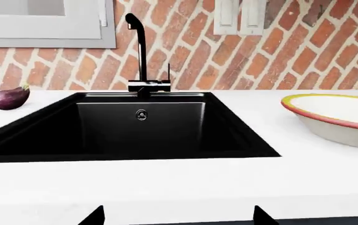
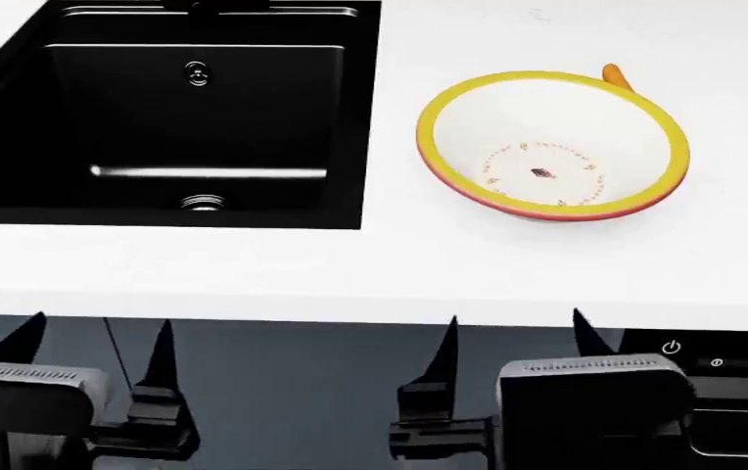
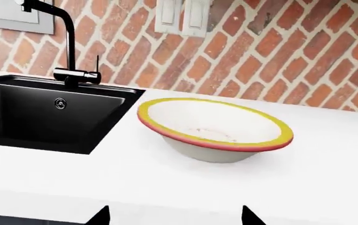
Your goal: There is a mixed pile of frozen fruits and vegetables on the counter. Locate all the frozen vegetables and place the items in a bowl on the counter. Take all the frozen fruits and defrost them in a running sink.
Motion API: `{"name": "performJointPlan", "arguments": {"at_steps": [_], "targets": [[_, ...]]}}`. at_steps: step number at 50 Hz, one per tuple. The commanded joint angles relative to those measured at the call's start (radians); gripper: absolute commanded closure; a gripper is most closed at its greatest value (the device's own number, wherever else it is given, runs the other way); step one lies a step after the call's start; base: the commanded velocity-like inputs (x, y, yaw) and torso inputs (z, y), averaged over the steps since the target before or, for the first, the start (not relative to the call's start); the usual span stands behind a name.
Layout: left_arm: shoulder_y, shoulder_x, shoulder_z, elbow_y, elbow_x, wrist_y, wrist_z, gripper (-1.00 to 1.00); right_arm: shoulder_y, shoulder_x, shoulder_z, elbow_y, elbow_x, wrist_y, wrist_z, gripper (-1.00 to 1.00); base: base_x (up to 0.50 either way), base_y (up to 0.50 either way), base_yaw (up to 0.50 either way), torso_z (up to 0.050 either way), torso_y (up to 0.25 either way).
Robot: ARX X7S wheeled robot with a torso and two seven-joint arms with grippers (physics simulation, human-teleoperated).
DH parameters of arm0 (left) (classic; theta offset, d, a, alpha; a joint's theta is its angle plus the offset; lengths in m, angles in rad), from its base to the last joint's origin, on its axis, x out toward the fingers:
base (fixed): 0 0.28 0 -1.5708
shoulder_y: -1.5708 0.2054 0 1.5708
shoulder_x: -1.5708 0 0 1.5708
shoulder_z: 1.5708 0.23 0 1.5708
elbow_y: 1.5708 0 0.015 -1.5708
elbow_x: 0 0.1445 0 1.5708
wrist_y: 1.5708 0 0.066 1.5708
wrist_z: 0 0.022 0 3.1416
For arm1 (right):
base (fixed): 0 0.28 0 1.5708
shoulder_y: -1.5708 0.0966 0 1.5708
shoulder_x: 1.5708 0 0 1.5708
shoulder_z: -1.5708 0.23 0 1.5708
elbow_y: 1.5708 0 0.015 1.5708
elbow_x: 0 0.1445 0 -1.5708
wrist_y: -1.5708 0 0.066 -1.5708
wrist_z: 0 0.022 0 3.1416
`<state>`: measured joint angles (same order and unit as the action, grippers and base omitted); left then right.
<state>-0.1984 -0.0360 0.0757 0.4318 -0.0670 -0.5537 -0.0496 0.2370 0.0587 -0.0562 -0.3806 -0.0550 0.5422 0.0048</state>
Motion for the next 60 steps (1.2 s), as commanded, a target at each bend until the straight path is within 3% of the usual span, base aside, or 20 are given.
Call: {"name": "performJointPlan", "arguments": {"at_steps": [1,11,14,16,20,30,32,54,60], "targets": [[-0.221,0.000,0.022,0.229,-0.037,-0.428,-0.005,-1.00,0.196,0.002,-0.001,-0.197,-0.060,0.419,-0.067,-1.00,0.00,0.00,0.00,0.000,0.000],[-0.249,0.011,-0.043,0.180,-0.120,-0.441,-0.031,-1.00,0.231,0.002,0.067,-0.244,-0.023,0.505,-0.064,-1.00,0.00,0.00,0.00,0.000,0.000],[-0.237,-0.039,-0.009,0.139,-0.083,-0.323,-0.024,-1.00,0.214,0.013,0.064,-0.250,-0.023,0.507,-0.060,-1.00,0.00,0.00,0.00,0.000,0.000],[-0.223,-0.027,-0.073,0.169,-0.141,-0.349,-0.003,-1.00,0.223,0.023,0.056,-0.254,-0.035,0.514,-0.047,-1.00,0.00,0.00,0.00,0.035,0.000],[-0.233,-0.054,-0.022,0.175,-0.107,-0.347,-0.023,-1.00,0.227,0.019,0.068,-0.265,-0.016,0.525,-0.052,-1.00,0.00,0.00,0.00,0.050,0.000],[-0.227,-0.040,-0.076,0.194,-0.177,-0.380,-0.024,-1.00,0.228,0.025,0.074,-0.308,0.003,0.591,-0.049,-1.00,0.00,0.00,0.00,0.050,0.000],[-0.220,-0.047,-0.072,0.192,-0.185,-0.379,-0.017,-1.00,0.217,0.062,0.020,-0.305,-0.012,0.594,-0.052,-1.00,0.00,0.00,0.00,0.050,0.000],[-0.233,-0.061,-0.112,0.192,-0.238,-0.444,-0.053,-1.00,0.243,0.069,0.051,-0.339,0.001,0.626,-0.028,-1.00,0.00,0.00,0.00,0.050,0.000],[-0.251,-0.052,-0.131,0.219,-0.264,-0.483,-0.073,-1.00,0.252,0.067,0.056,-0.348,0.002,0.646,-0.020,-1.00,0.00,0.00,0.00,0.000,0.000]]}}
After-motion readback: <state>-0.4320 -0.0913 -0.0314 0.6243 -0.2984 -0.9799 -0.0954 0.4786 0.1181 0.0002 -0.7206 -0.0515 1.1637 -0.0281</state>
